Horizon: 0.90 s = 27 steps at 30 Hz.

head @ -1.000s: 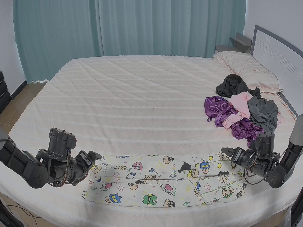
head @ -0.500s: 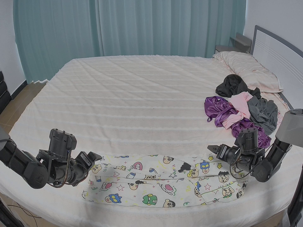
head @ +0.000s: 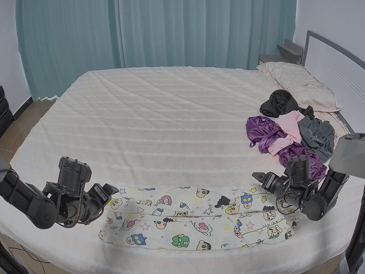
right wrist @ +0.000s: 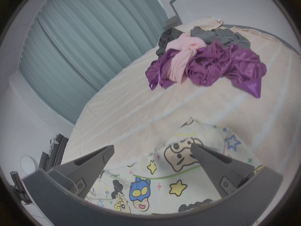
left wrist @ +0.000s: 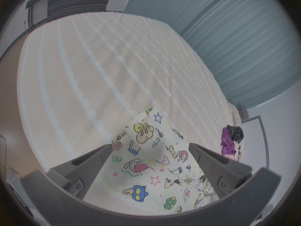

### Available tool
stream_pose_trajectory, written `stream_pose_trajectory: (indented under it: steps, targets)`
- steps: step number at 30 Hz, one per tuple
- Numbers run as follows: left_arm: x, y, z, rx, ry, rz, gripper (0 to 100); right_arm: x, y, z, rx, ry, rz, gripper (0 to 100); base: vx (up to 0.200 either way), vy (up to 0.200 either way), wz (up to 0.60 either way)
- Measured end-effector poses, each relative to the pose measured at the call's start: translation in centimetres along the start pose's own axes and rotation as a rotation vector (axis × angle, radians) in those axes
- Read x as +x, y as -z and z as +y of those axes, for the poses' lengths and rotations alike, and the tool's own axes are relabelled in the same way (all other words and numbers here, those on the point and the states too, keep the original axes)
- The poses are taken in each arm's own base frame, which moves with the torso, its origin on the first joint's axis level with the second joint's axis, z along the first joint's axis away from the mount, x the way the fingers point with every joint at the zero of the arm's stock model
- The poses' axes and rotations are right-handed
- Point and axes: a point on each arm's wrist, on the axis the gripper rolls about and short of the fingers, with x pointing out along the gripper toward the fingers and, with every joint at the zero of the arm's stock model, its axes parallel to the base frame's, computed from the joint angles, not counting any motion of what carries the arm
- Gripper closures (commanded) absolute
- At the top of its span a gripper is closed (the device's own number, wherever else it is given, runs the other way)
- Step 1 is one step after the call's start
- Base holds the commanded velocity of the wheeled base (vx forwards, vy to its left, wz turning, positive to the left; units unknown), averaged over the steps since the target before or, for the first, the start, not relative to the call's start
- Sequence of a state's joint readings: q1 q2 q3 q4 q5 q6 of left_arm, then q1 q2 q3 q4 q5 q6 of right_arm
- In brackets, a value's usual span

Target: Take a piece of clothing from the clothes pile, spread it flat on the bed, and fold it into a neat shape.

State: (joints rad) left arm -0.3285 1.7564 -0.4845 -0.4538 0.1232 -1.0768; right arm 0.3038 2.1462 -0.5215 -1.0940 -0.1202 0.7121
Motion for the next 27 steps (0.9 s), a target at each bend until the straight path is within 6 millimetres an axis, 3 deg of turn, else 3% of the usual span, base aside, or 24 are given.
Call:
stream_pose_trajectory:
  steps: [6, 11, 21, 27]
  targets:
    - [-0.3, -1.0, -1.1, 0.042, 0.025, -0.066, 0, -2.0, -0.8, -0.2, 0.025, 0.001, -0.036, 0, 0.000, 0.000, 0.00]
    - [0.8, -2.4, -2.0, 0.125, 0.030, -0.093, 0, -2.7, -0.9, -0.9, 0.045, 0.003, -0.048, 0, 0.000, 0.000, 0.00]
    - [2.8, -4.0, -2.1, 0.371, 0.123, 0.043, 0, -3.1, 0.0, -2.3, 0.071, 0.004, -0.064, 0, 0.000, 0.000, 0.00]
    - [4.0, -4.8, -1.7, 0.438, 0.085, 0.091, 0, -3.4, 0.7, -2.9, 0.066, 0.013, -0.056, 0, 0.000, 0.000, 0.00]
